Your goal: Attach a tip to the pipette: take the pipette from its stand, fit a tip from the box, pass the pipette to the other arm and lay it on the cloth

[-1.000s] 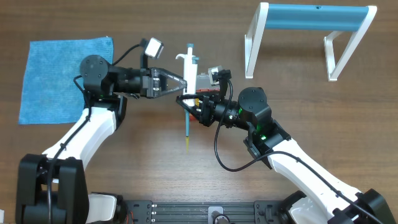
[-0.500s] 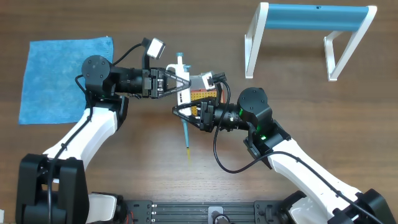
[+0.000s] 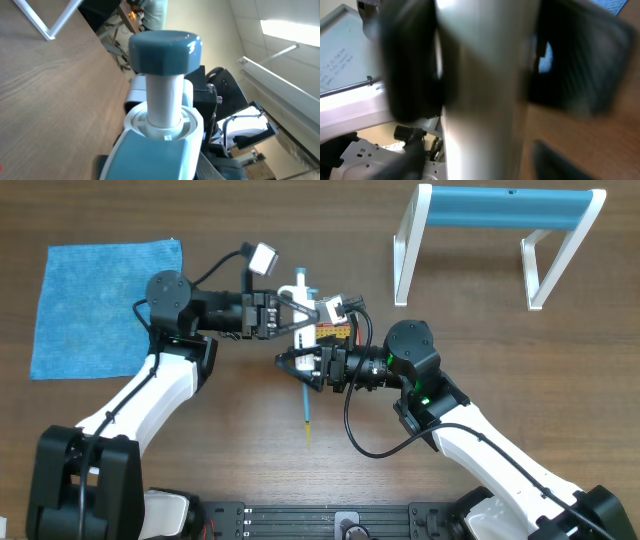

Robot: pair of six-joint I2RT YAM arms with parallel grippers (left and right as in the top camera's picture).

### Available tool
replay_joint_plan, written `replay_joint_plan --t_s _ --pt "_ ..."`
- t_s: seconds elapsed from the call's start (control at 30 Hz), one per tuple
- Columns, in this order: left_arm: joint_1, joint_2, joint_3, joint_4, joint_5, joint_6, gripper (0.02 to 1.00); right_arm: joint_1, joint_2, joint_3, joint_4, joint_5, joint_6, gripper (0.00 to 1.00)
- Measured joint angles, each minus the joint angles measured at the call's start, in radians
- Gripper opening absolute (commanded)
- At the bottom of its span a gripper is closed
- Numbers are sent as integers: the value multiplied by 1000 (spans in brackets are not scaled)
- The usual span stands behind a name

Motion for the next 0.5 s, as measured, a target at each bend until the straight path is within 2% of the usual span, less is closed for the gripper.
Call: replay_joint_plan --t_s 0.13,0.27,0.43,0.5 --pt "61 0 1 -65 -2 23 27 -38 0 2 -89 -72 -36 792" --pt "189 0 6 -268 -38 97 27 -170 0 2 -175 -176 -111 794" --pt "333 0 14 -649 -189 246 27 -379 0 3 -181 -312 -171 794" --pt "358 0 19 -858 -297 326 27 -438 0 3 -183 -344 -188 794"
